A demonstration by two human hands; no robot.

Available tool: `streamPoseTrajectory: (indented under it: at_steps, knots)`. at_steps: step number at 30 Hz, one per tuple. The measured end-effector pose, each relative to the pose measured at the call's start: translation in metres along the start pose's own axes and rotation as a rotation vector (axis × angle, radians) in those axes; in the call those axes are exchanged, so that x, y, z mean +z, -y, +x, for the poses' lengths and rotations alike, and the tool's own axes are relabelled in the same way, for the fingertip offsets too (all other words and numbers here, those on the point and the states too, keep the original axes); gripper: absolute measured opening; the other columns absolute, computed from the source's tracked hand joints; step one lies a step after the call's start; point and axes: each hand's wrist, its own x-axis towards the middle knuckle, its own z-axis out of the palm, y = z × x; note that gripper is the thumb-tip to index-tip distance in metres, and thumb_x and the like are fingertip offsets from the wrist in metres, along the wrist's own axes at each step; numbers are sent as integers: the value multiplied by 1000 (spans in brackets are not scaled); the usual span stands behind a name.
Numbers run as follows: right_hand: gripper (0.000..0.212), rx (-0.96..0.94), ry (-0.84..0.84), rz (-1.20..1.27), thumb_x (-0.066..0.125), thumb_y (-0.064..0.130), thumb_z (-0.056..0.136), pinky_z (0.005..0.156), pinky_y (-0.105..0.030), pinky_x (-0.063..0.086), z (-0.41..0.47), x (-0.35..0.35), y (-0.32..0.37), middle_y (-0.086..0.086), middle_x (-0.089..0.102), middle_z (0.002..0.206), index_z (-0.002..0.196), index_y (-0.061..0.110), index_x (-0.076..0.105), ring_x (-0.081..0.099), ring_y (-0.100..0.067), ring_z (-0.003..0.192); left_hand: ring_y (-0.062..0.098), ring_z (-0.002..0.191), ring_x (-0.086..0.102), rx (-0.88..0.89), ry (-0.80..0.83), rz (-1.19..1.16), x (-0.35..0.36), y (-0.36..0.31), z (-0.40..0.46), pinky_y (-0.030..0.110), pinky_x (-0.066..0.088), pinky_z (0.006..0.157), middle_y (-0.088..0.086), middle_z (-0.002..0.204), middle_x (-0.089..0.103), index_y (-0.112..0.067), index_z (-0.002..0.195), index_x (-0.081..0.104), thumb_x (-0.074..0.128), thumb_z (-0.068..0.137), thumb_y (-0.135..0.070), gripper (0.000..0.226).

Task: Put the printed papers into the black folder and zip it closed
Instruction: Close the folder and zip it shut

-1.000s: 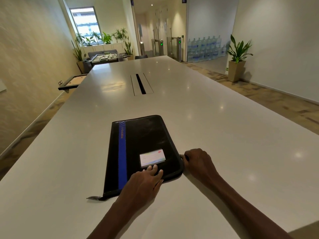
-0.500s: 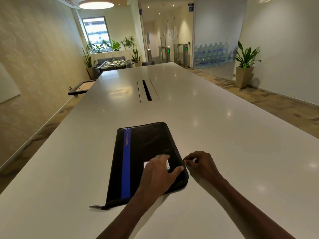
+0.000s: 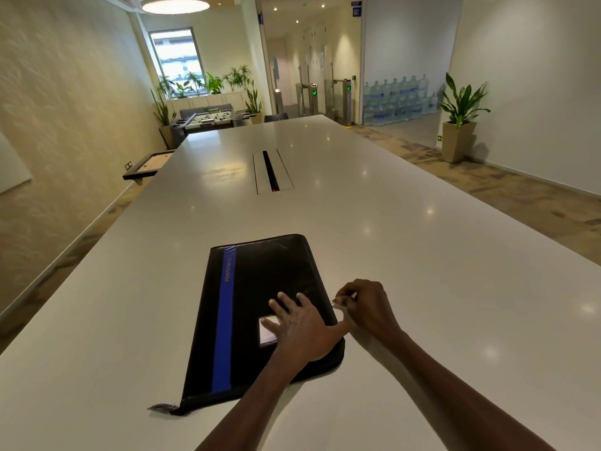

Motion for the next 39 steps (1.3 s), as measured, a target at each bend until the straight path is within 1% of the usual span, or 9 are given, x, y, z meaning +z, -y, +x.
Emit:
streamPoseTrajectory:
  at_steps: [5,9,15,19,23,25,29,32,39]
  knots:
    - [9,-13,-27,-3,73,14,76,62,-25,47,26,10,-2,5,73,71,69,20,76,61,-5,63,48,143,-19,13,3,12,0,0,-3,69,-3,110,26,158,-17,-8,153,-4,48,71,-79,120]
    - [11,-9,-25,-9,71,12,77,61,-21,40,47,17,-1,2,74,73,71,18,77,59,-6,65,46,144,-20,12,-17,22,2,0,-4,68,-4,110,25,158,-18,-8,153,-6,48,70,-77,120]
    - [12,-18,-3,-14,68,12,82,67,-25,47,64,26,-2,-3,76,79,76,14,79,65,-14,71,45,144,-19,-5,-40,34,5,0,-3,68,-5,110,23,159,-16,-10,153,-5,47,67,-78,122]
    - [9,-32,54,18,72,16,82,59,-14,38,69,25,-7,2,75,76,75,16,78,58,-1,62,48,144,-18,-51,-27,22,3,-5,6,71,-3,108,26,158,-14,-8,152,-3,53,64,-76,124]
    - [8,-33,109,50,75,22,77,58,-20,44,69,21,-10,13,70,65,70,24,75,61,-1,59,52,144,-8,-90,-80,-3,-11,-19,30,72,3,108,29,158,-7,-10,153,5,64,70,-66,116]
    - [6,-57,131,34,75,22,77,60,-20,45,70,20,-12,12,70,67,71,24,76,60,0,61,54,143,1,-84,-120,-21,-22,-24,44,72,9,108,30,158,1,-11,152,13,66,72,-64,109]
    - [6,-85,111,40,76,16,75,59,-11,37,74,22,-14,5,74,70,70,18,77,57,4,60,55,141,14,-126,-119,-25,-33,-27,61,74,19,105,31,156,16,-9,150,19,64,72,-66,106]
    - [6,-53,65,53,78,15,74,54,-5,33,77,25,-15,4,73,68,68,17,76,56,7,58,55,142,14,-141,-94,-2,-31,-27,64,73,20,106,30,156,16,-5,150,21,61,74,-65,104]
    - [8,-3,30,44,77,15,74,54,-7,32,96,32,-11,12,62,61,67,16,74,55,5,58,55,142,10,-141,-65,25,-31,-28,63,73,19,106,31,157,11,-3,150,20,56,79,-65,101]
